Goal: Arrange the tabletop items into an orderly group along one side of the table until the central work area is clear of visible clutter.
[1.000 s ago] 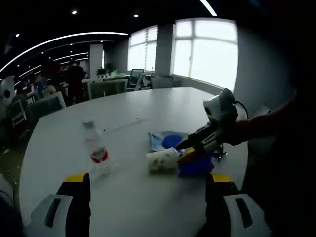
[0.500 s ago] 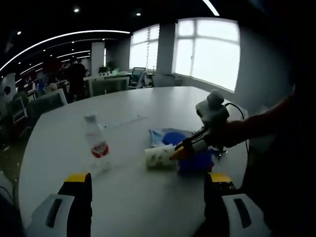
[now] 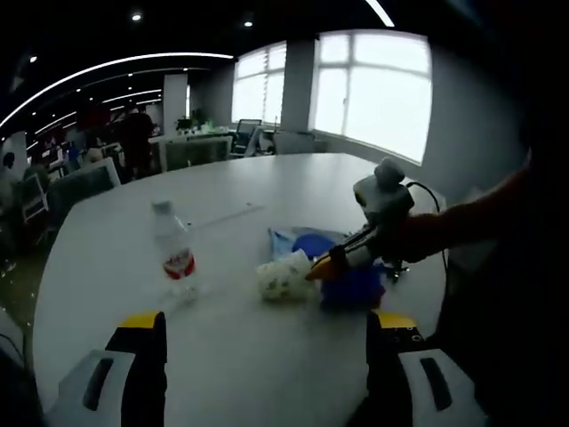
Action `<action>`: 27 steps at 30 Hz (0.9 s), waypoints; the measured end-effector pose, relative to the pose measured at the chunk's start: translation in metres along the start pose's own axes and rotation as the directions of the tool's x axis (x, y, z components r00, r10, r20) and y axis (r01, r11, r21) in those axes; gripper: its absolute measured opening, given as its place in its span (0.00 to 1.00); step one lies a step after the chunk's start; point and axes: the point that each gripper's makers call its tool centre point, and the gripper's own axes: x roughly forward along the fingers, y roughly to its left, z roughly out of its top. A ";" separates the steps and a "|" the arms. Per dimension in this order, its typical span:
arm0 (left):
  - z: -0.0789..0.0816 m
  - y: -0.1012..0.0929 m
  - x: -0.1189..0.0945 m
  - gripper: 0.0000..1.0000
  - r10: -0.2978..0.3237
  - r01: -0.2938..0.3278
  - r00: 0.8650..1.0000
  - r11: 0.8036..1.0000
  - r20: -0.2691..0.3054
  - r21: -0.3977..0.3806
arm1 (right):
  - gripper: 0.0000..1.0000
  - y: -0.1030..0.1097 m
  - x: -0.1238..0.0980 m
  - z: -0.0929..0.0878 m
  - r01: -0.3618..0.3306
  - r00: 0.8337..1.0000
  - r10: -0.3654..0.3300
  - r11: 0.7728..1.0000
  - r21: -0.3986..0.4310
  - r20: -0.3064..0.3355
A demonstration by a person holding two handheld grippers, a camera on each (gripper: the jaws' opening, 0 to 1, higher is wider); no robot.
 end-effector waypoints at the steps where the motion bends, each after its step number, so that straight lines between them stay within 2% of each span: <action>1: -0.001 0.000 -0.001 0.91 0.000 0.000 1.000 1.000 -0.004 0.000 | 0.00 0.000 -0.001 0.000 0.000 1.000 0.000 1.000 0.000 0.000; 5: -0.002 0.002 -0.003 0.91 0.008 -0.008 1.000 1.000 -0.007 -0.001 | 0.00 0.001 -0.004 0.006 -0.002 1.000 0.003 0.999 -0.035 0.013; 10: 0.000 0.008 -0.005 0.91 0.018 -0.018 1.000 1.000 0.003 -0.005 | 0.00 0.003 -0.011 0.022 0.009 0.999 -0.004 0.987 -0.163 0.031; 13: 0.001 0.011 -0.005 0.91 0.020 -0.020 1.000 1.000 0.007 -0.006 | 0.00 0.009 -0.018 0.034 0.015 0.999 -0.006 0.978 -0.207 0.045; 16: 0.000 0.013 -0.005 0.91 0.018 -0.018 1.000 1.000 0.006 -0.003 | 0.00 0.012 -0.023 0.044 0.025 0.999 -0.012 0.962 -0.272 0.050; 17: 0.000 0.014 -0.004 0.91 0.014 -0.014 1.000 1.000 0.006 -0.001 | 0.00 0.012 -0.026 0.049 0.037 0.999 -0.023 0.945 -0.324 0.046; 19: 0.000 0.014 -0.004 0.91 0.013 -0.013 1.000 1.000 0.006 0.002 | 0.00 0.012 -0.027 0.055 0.047 0.998 -0.032 0.928 -0.369 0.044; 22: -0.002 0.017 -0.003 0.91 0.007 -0.007 1.000 1.000 0.005 0.005 | 0.00 0.015 -0.028 0.062 0.041 0.999 -0.028 0.922 -0.385 0.039; 25: -0.005 0.023 -0.001 0.92 0.002 -0.002 1.000 1.000 0.006 0.009 | 0.00 0.018 -0.031 0.070 0.037 0.999 -0.028 0.903 -0.428 0.027; 27: -0.007 0.025 0.001 0.92 0.000 0.000 1.000 1.000 0.002 0.016 | 0.00 0.017 -0.030 0.074 0.042 0.999 -0.041 0.872 -0.487 0.012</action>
